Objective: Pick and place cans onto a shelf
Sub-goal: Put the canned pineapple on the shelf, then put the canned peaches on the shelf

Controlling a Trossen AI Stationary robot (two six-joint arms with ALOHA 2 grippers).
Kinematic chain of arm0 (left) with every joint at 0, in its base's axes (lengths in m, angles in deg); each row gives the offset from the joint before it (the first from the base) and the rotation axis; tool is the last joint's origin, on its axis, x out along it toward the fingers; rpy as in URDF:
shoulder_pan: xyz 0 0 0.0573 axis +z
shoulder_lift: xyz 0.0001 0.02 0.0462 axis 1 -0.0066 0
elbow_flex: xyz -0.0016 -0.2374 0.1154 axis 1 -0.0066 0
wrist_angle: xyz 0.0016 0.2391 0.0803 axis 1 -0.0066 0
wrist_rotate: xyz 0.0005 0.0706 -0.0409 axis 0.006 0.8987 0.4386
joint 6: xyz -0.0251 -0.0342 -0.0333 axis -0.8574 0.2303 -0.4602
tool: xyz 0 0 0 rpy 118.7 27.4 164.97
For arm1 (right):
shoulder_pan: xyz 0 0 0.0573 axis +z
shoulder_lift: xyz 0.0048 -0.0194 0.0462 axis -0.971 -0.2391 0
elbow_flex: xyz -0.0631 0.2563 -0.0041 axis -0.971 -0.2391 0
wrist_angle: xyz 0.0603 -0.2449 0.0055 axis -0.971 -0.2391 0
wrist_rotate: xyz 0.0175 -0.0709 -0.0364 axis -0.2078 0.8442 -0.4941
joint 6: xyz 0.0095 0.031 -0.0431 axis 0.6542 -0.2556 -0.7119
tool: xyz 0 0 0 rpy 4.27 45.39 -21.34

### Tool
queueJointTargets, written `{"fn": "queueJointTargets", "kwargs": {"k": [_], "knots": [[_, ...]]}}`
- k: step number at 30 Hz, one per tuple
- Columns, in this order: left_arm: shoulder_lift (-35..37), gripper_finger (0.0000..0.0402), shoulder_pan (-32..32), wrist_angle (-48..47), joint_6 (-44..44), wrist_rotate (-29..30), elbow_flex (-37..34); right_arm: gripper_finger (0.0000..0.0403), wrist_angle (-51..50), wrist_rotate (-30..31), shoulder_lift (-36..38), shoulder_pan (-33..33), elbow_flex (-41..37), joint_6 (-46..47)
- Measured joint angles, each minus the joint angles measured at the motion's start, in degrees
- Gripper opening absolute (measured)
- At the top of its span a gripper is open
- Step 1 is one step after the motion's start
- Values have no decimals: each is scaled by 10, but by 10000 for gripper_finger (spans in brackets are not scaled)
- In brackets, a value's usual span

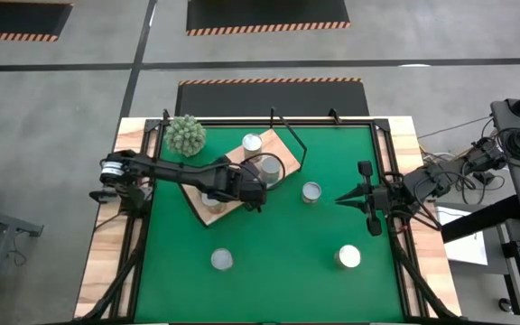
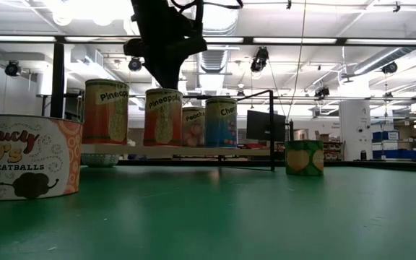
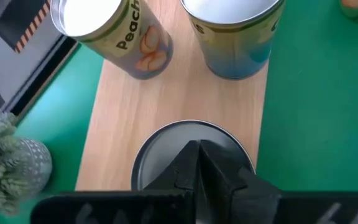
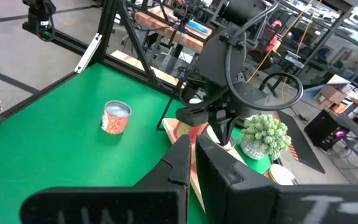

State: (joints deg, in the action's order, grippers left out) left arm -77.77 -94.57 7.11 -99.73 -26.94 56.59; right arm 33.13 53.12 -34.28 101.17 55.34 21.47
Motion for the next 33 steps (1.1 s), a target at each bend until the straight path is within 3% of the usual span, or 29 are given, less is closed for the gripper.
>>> {"fn": "queueJointTargets", "kwargs": {"k": [17,24,33], "knots": [[0,0,-8,-11,-49,5,1,13,-1,0,0,0,0,0],[-1,0,-15,-13,-30,11,39,13,-1,0,0,0,0,0],[-1,0,-102,-4,54,107,94,13,-9,0,0,0,0,20]]}}
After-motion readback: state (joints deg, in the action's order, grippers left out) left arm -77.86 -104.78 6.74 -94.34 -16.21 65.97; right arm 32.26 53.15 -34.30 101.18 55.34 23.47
